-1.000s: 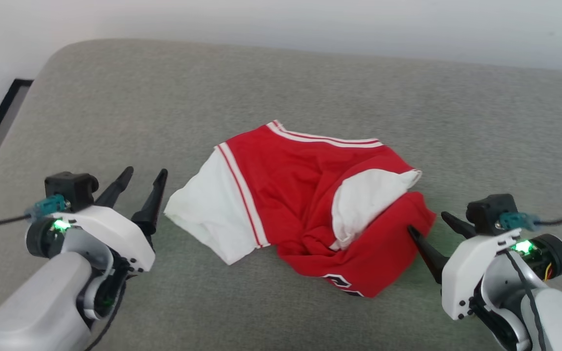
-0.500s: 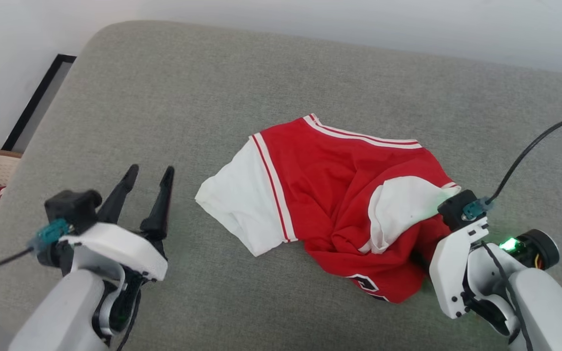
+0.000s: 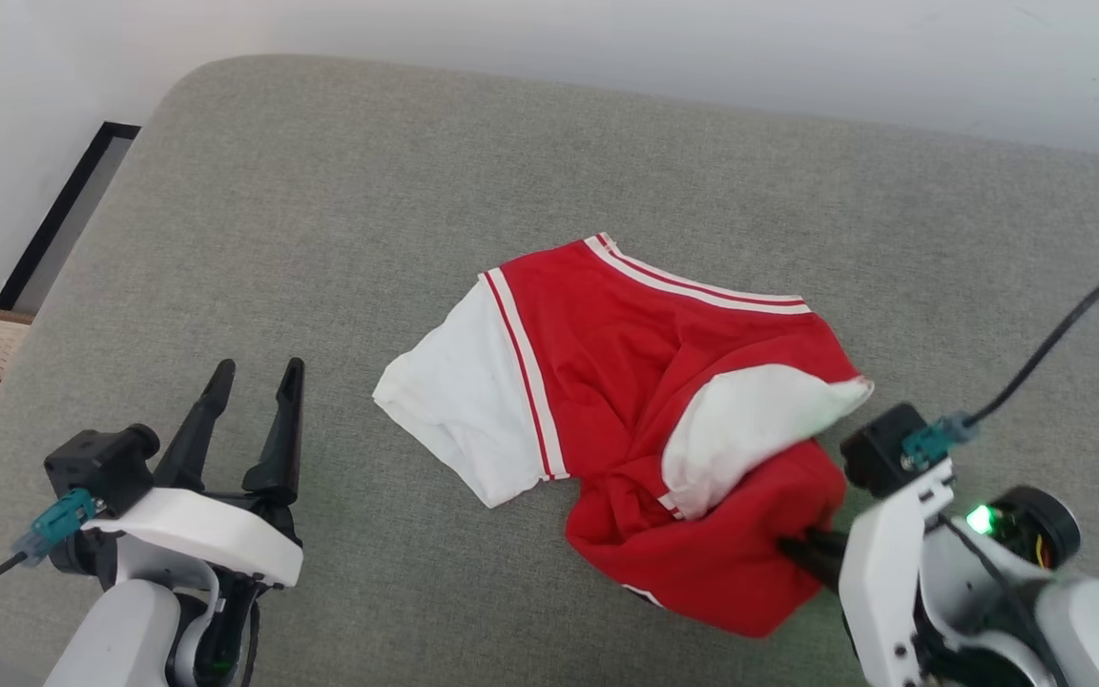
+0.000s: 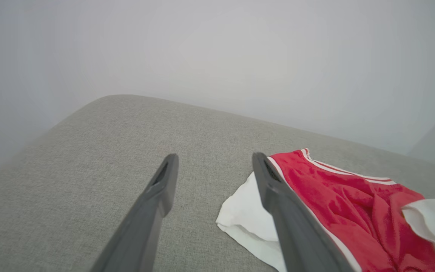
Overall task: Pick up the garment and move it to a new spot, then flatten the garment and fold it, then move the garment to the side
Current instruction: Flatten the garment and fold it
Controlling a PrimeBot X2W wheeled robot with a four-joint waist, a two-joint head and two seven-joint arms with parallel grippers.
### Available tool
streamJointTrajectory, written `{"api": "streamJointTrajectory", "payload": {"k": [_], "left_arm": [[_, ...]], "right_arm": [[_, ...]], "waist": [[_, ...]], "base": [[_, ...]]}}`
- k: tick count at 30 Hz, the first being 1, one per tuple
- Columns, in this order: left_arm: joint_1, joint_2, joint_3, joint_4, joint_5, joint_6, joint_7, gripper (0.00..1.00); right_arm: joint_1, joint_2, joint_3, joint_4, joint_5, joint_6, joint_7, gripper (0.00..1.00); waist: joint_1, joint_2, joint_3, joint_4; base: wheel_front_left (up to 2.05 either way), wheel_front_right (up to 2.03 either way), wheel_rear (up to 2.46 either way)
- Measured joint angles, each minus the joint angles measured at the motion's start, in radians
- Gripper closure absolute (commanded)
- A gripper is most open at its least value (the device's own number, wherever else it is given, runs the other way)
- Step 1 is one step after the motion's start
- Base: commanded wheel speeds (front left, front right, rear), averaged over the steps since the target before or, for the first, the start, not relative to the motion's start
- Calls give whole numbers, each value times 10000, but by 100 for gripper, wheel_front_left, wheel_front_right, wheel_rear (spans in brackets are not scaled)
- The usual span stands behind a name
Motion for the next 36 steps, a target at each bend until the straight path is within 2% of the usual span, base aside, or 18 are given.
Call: {"api": "streamJointTrajectory", "payload": {"k": [4, 5, 7, 12, 19, 22, 28, 36], "left_arm": [[86, -171, 301, 13, 194, -176, 0, 0], [128, -226, 353, 33, 272, -222, 0, 0], [154, -355, 499, 52, 399, -293, 0, 0], [215, -575, 740, 46, 648, -443, 0, 0], [347, -759, 940, -6, 786, -612, 0, 0], [346, -911, 961, -13, 855, -683, 0, 0], [163, -1126, 886, 4, 966, -702, 0, 0], [-24, -1394, 813, 17, 1076, -732, 0, 0]], "right_arm": [[658, -4, -349, -863, 46, 0, 614, 100], [770, -29, -357, -886, -88, 0, 644, 70], [973, 21, -451, -780, -174, 0, 644, 0], [1174, 301, -738, -832, -326, 0, 780, 0], [1221, 424, -1379, -2382, -73, 0, 1484, 0], [692, 445, -1739, -2633, -418, 0, 1547, 0], [-419, 270, -1862, -1461, -1126, 0, 1012, 0], [-1369, -173, -790, 642, -913, 0, 631, 0]], "waist": [[0, 0, 54, -17], [0, 0, 71, -19], [0, 0, 104, -21], [0, 0, 127, -9], [0, 0, 176, 81], [0, 0, 278, 204], [0, 0, 492, 467], [1, 0, 744, 855]], "base": [[0, 0, 0], [0, 0, 0], [0, 0, 0], [0, 0, 0], [0, 0, 0], [0, 0, 0], [0, 0, 0], [0, 0, 0]]}}
